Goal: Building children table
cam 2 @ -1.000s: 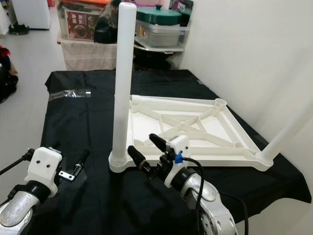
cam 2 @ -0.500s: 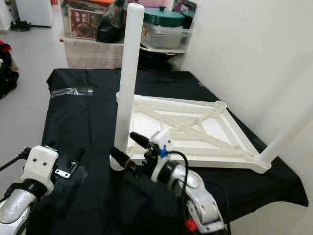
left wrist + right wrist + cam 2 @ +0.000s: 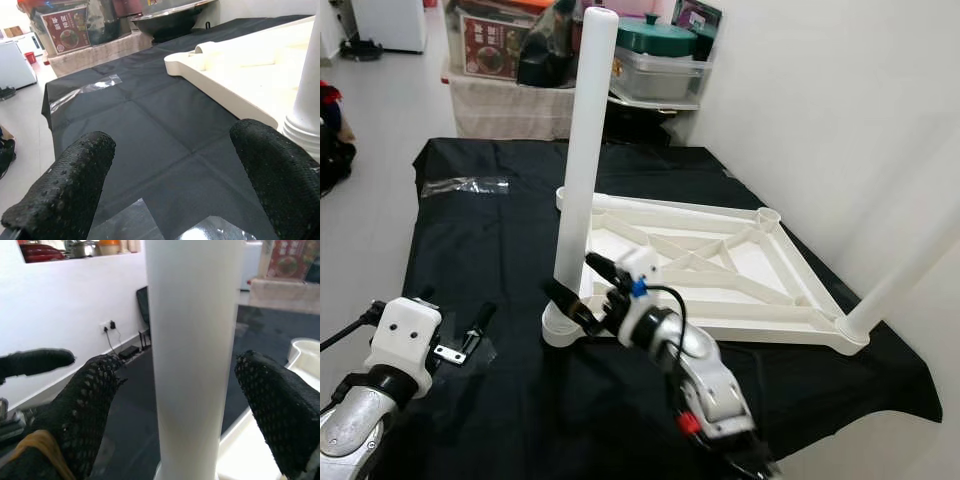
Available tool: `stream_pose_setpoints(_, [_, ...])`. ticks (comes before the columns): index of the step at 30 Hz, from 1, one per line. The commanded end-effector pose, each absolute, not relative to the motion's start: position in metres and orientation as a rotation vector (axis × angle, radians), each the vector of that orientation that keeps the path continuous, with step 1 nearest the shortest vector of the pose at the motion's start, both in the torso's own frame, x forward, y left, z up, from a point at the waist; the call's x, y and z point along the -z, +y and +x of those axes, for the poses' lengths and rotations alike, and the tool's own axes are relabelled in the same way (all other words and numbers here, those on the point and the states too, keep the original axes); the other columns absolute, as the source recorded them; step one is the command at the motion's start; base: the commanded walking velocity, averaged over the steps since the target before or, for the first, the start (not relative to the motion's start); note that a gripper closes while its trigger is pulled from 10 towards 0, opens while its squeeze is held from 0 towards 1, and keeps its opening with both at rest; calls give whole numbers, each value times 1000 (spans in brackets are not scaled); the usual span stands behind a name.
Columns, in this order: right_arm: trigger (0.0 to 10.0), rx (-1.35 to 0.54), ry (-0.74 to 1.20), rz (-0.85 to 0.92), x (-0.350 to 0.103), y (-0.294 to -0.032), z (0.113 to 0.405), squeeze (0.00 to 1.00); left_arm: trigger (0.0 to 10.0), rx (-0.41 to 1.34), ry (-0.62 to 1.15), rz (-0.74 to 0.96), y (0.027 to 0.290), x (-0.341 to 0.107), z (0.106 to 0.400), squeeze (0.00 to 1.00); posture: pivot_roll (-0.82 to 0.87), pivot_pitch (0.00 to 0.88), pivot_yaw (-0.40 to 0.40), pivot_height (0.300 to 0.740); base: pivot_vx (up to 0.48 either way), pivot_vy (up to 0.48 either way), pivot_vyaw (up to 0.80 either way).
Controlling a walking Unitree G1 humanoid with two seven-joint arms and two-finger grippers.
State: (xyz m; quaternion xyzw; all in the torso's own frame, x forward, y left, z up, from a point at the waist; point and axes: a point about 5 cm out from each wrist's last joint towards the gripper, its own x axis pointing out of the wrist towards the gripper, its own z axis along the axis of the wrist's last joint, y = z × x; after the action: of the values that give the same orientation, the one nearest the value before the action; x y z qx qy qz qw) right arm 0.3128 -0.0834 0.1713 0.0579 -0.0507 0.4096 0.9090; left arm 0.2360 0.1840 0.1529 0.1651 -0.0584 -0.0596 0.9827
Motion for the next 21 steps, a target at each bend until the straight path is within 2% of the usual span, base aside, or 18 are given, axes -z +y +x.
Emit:
stream_pose_setpoints(1, [10000,-779,-111,114,-171,-87,322,0,10000,128,-109,335,181,-149,236,0,169,0,-186,740,0,0,0])
stream_pose_setpoints(8, [10000,-721,-84,130,-169,-71,336,0,10000,128,-108,335,180,-148,235,0,178,0,-197,740,0,0,0])
stream_pose_setpoints(13, [10000,-692,-90,124,-167,-69,339,0,10000,132,-106,336,178,-147,236,0,179,0,-199,740,0,0,0])
stream_pose_setpoints(14, [0,-654,-99,138,-167,-74,342,0,10000,132,-107,336,178,-147,236,0,180,0,-200,740,0,0,0])
stream_pose_setpoints(21, [0,-498,-120,163,-165,-95,350,0,10000,139,-104,339,178,-145,237,0,169,0,-192,740,0,0,0])
